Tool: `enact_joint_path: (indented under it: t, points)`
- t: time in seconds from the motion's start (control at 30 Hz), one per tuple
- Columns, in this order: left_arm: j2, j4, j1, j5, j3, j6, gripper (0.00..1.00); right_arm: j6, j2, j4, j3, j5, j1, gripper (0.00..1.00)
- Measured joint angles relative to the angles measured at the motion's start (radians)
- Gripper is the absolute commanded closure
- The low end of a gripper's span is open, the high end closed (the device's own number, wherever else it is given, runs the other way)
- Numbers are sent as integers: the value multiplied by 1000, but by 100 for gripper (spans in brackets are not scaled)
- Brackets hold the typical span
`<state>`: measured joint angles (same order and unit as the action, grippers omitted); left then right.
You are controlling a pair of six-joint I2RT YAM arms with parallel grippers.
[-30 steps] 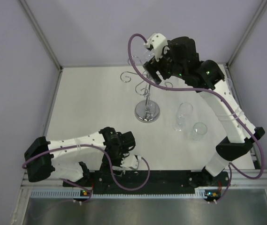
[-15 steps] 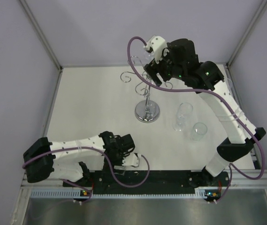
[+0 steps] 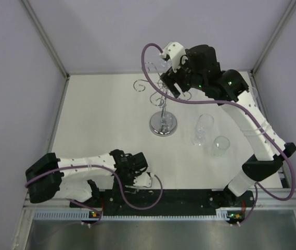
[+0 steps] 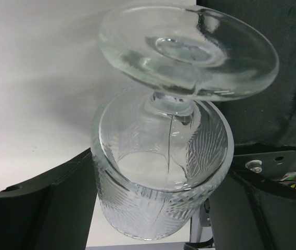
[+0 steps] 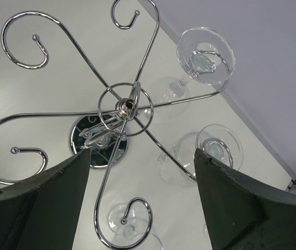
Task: Place the wine glass upside down on the wine glass rack
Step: Pick up the wine glass at the center of the board.
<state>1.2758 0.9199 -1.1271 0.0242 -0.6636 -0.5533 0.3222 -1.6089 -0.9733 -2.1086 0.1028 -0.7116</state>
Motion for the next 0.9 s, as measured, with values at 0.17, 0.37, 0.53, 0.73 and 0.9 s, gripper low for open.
enact_joint_path:
  t: [0.17, 0.37, 0.53, 0.73, 0.9]
  points:
    - [-2, -9, 0, -8, 8, -6, 48, 0, 2, 0, 2, 0, 0, 20]
    - [-2, -10, 0, -10, 7, -6, 85, 4, 15, 0, 8, 0, 0, 20]
    - [-6, 0, 0, -10, -33, -5, 100, 12, 42, 1, 20, 0, 0, 20]
    - [-71, 26, 8, 9, -175, 5, 100, 18, 97, 0, 34, -1, 0, 20]
    - [-100, 61, 76, 53, -304, 0, 100, 19, 128, 2, 34, -1, 0, 19]
